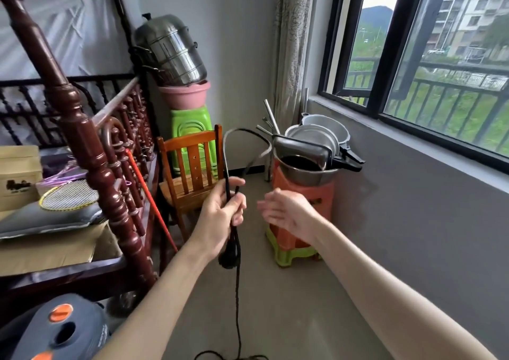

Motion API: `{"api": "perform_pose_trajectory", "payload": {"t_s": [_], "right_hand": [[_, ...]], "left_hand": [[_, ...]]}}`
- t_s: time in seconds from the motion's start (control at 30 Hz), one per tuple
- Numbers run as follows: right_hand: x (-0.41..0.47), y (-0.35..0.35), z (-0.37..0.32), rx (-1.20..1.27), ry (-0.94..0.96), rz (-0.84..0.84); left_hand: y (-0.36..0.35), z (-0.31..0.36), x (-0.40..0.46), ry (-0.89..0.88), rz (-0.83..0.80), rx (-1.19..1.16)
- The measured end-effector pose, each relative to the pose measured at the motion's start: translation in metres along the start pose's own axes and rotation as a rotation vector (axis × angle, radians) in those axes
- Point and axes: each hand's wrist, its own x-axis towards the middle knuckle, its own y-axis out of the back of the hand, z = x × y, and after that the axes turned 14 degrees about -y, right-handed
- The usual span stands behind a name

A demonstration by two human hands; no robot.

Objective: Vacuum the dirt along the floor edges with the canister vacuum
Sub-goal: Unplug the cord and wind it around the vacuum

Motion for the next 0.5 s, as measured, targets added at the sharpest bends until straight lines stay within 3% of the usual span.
{"api": "perform_pose_trajectory", "payload": {"t_s": [0.1,0.23,0.3,0.37,0.5], "right_hand": [[0.009,-0.007,0.059,-0.326,-0.055,-0.141],[0.019,-0.029,0.098,-0.390,-0.139,-0.315],[0.025,-0.034,0.103,-0.554,-0.078,-0.235],[0.038,-0.029,0.105,-0.732,0.028,-0.053],[0.061,-0.004,0.105,-0.880,0.065,0.252]], "left_hand": [[0.003,0.016,0.016,0.020,0.085,-0.197],[0.012,0.034,0.027,0.003,0.139,-0.268],[0.025,0.042,0.030,-0.026,0.189,-0.313],[0.046,0.049,0.032,-0.059,0.244,-0.325],[0.098,0.054,0.024,-0.092,0.385,-0.245]]}}
